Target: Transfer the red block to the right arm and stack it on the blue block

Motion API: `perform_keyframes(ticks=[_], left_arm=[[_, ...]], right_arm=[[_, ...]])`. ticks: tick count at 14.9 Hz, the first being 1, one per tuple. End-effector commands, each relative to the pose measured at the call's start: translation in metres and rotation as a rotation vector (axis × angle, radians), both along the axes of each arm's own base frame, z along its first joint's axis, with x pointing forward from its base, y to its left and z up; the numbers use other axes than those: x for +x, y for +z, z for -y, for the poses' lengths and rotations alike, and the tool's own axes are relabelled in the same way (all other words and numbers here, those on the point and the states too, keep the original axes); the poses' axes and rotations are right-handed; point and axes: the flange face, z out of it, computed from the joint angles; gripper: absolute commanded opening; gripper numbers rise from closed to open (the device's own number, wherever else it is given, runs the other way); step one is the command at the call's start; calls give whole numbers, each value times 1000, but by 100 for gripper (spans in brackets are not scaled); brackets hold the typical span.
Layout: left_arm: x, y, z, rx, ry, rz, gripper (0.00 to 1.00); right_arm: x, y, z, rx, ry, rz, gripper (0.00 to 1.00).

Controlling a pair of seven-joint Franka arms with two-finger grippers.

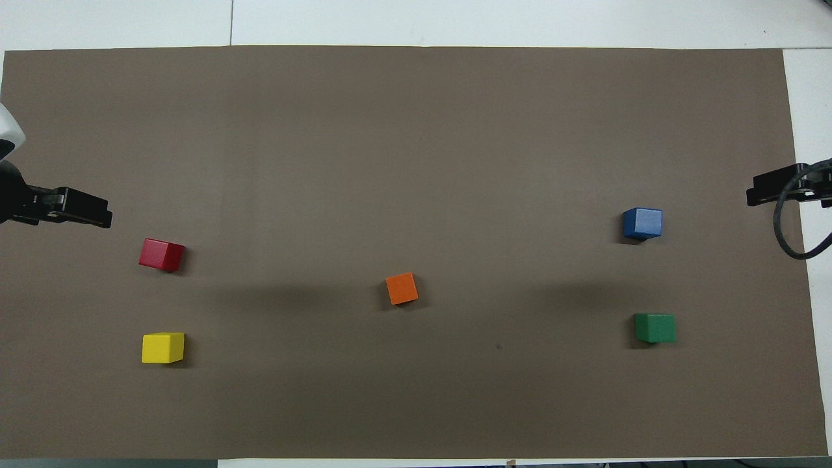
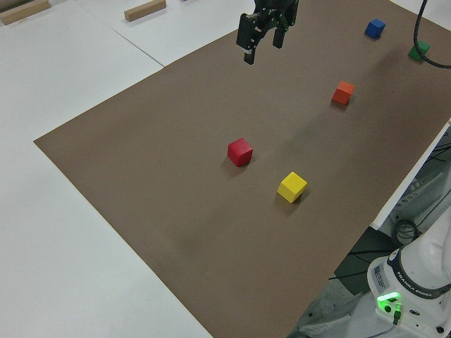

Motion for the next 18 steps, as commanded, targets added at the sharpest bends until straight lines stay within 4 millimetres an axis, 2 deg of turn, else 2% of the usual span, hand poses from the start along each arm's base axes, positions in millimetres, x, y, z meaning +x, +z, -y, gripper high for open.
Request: perform_keyframes(ticks=[1, 4, 8, 9, 11, 14, 18], left_arm=[[-11, -15, -2, 5, 9, 37, 100], [-23, -66, -7, 5, 10, 118, 100], [-8, -109, -28, 3, -71, 87, 100], [-7, -128, -34, 2, -65, 78, 100], [-11, -154, -36, 3, -63, 103, 100], [-6, -190, -36, 0, -102, 84, 100], [-3, -218, -44, -4, -123, 73, 100]], right_arm=[[-9, 1, 4, 17, -10, 1, 100], [-9, 1, 2, 18, -10, -2, 100], [-14, -4, 1, 43, 28, -18, 100], [-14, -7, -2, 71, 41, -14, 100], [-18, -18, -3, 173, 26, -17, 100], [-31, -44, 12, 318, 48, 43, 100], [-47, -61, 27, 491, 108, 82, 100]])
